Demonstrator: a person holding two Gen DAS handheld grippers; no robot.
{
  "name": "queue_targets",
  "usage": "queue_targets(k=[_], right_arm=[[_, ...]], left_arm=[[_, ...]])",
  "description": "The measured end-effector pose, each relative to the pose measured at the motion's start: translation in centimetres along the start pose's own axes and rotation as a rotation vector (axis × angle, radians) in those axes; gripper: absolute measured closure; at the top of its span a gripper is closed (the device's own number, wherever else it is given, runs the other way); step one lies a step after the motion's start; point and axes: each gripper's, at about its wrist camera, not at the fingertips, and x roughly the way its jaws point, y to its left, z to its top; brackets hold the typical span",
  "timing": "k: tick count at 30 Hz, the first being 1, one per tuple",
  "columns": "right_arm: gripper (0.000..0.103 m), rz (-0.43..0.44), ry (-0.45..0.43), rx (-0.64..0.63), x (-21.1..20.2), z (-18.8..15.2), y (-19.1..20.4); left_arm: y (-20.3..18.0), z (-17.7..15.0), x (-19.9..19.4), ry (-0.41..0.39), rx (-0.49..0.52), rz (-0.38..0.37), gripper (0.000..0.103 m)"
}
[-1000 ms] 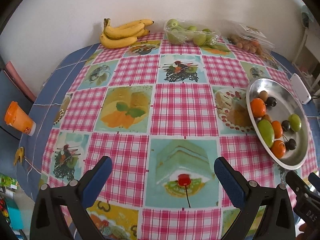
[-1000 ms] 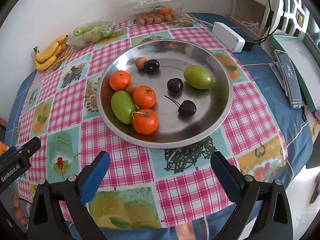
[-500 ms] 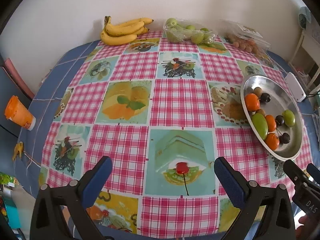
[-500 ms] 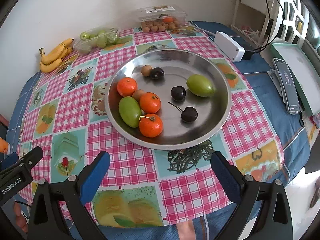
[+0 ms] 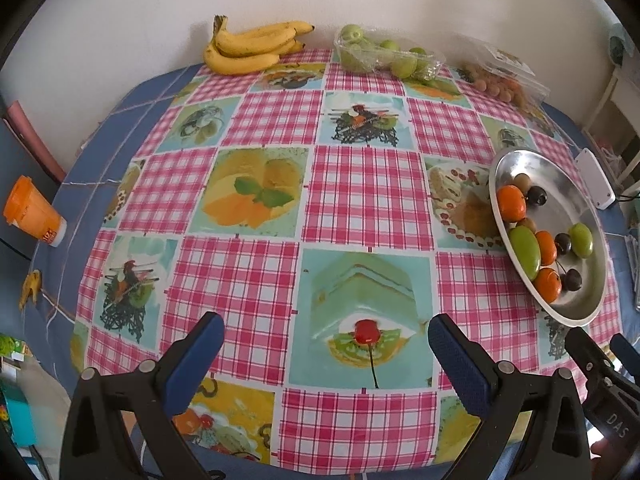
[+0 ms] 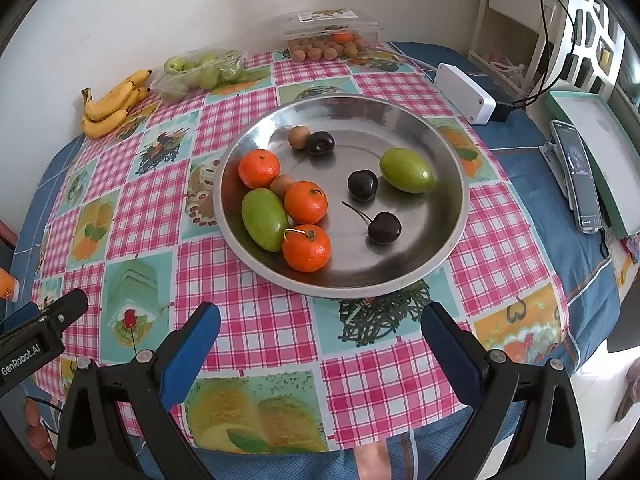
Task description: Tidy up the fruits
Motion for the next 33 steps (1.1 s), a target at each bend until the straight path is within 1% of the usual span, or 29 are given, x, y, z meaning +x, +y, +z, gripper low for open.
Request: queue_targets(k=[33], right_arm=[[0.003, -0.004, 0.013, 0.003, 0.34, -0.05, -0.15]], left_arm=[[0.08, -0.16, 0.72, 0.03, -0.007, 0.004, 0.0]])
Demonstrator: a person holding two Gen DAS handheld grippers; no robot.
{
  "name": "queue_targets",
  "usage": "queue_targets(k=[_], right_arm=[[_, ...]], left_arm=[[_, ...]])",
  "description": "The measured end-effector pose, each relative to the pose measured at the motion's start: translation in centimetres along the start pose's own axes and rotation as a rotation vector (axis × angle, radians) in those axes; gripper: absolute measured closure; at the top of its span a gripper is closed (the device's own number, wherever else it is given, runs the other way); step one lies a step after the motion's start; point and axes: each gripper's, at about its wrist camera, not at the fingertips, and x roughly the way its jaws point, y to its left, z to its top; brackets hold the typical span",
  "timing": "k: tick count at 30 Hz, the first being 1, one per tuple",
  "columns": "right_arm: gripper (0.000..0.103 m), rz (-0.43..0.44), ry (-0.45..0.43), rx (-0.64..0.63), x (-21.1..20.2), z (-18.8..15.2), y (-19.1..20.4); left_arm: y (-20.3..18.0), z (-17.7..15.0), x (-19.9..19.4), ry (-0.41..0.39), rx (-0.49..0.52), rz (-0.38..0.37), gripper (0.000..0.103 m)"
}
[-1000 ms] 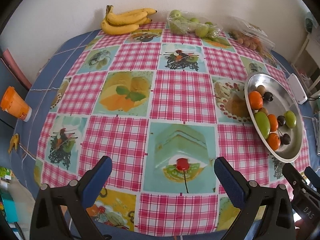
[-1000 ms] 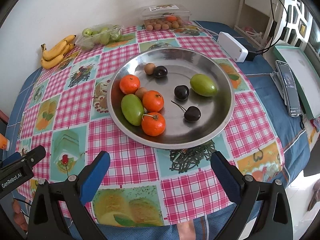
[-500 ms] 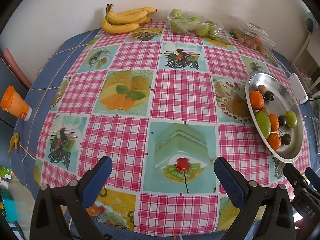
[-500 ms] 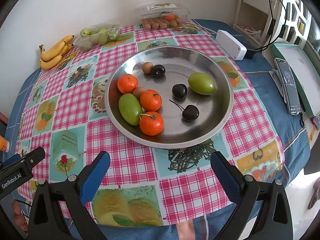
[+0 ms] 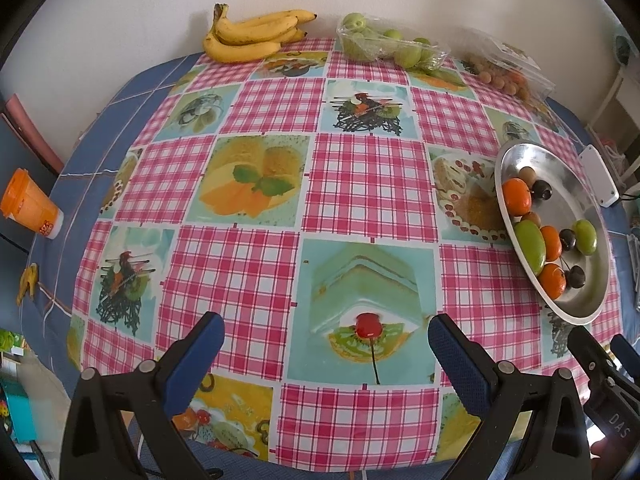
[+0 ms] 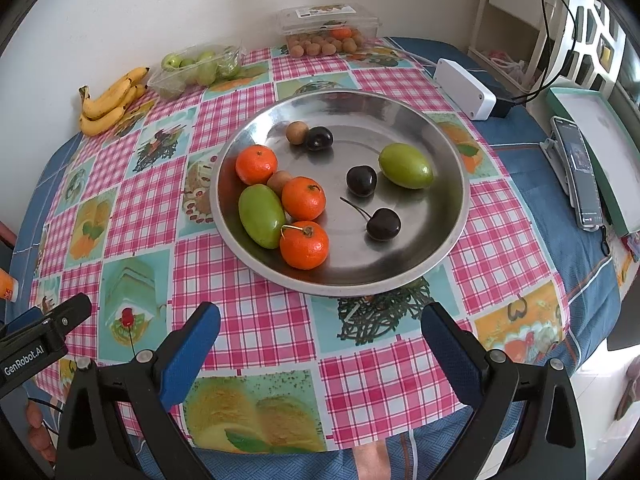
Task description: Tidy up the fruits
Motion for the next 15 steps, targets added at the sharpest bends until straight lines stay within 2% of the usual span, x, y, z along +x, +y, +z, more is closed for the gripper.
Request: queue_targets(k=[10, 15], right_arm=[[0.003, -0.001, 0.001, 0.001, 0.04, -0.02, 0.08], [0.003, 0.0, 0.004, -0.002, 0.24, -0.23, 0.07]], left_arm=[[0.32, -0.1, 0.03, -0.004, -0.008, 0.009, 0.0], [0.34, -0.13, 0.1, 0.003, -0.013, -0.009, 0.001]])
